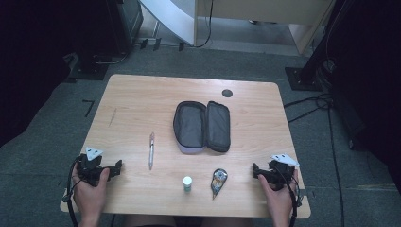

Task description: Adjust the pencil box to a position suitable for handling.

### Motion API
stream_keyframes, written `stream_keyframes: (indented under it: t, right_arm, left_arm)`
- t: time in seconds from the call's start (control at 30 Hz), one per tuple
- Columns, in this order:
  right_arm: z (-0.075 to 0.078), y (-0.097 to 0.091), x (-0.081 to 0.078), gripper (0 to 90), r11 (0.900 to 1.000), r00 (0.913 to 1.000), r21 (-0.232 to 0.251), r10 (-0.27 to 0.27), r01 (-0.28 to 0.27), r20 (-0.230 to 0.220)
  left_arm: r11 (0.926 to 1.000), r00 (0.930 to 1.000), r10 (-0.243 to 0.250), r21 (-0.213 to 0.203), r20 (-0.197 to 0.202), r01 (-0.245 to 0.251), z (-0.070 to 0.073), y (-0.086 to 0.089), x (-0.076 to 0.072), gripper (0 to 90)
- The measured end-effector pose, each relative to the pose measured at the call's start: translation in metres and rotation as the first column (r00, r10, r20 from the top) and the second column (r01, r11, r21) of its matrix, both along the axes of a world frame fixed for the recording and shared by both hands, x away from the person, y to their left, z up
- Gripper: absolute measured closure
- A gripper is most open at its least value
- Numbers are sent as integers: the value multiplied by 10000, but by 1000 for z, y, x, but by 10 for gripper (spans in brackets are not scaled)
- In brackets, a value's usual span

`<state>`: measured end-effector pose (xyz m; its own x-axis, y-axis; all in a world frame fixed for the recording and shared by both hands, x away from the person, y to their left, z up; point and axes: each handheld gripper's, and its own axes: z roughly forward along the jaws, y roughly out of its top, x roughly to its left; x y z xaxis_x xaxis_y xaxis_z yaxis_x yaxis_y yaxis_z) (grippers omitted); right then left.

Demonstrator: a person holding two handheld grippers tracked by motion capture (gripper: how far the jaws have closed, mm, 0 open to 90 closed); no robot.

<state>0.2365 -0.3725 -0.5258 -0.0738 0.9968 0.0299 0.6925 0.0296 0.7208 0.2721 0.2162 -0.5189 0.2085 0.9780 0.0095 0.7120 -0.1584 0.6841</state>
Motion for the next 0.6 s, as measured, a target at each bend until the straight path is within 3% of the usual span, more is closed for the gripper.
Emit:
stream_keyframes:
  t: [0.07, 0.2, 0.4, 0.5, 0.6]
  right_arm:
    - [1, 1, -4, 152, 9997, 9995, 41, -237, 236, 196]
    - [8, 7, -7, 146, 9993, 9985, 123, -367, 362, 418]
    - [18, 19, -12, 246, 9994, 9958, 151, -333, 322, 850]
    - [25, 24, -13, 317, 9996, 9940, 260, -93, 65, 1086]
    - [34, 33, -13, 366, 9967, 9927, 754, 218, -309, 1183]
  left_arm:
    - [10000, 10000, 0, -1, -1, 0, 0, 0, 0, 0]
    - [10000, 10000, -5, 2, 1, 5, 0, 0, 0, 0]
    - [10000, 10000, -4, 3, -1, 4, 0, 0, 0, 0]
    - [10000, 10000, -17, -7, 6, 17, 0, 0, 0, 0]
    - [10000, 10000, -31, -5, 4, 31, 0, 0, 0, 0]
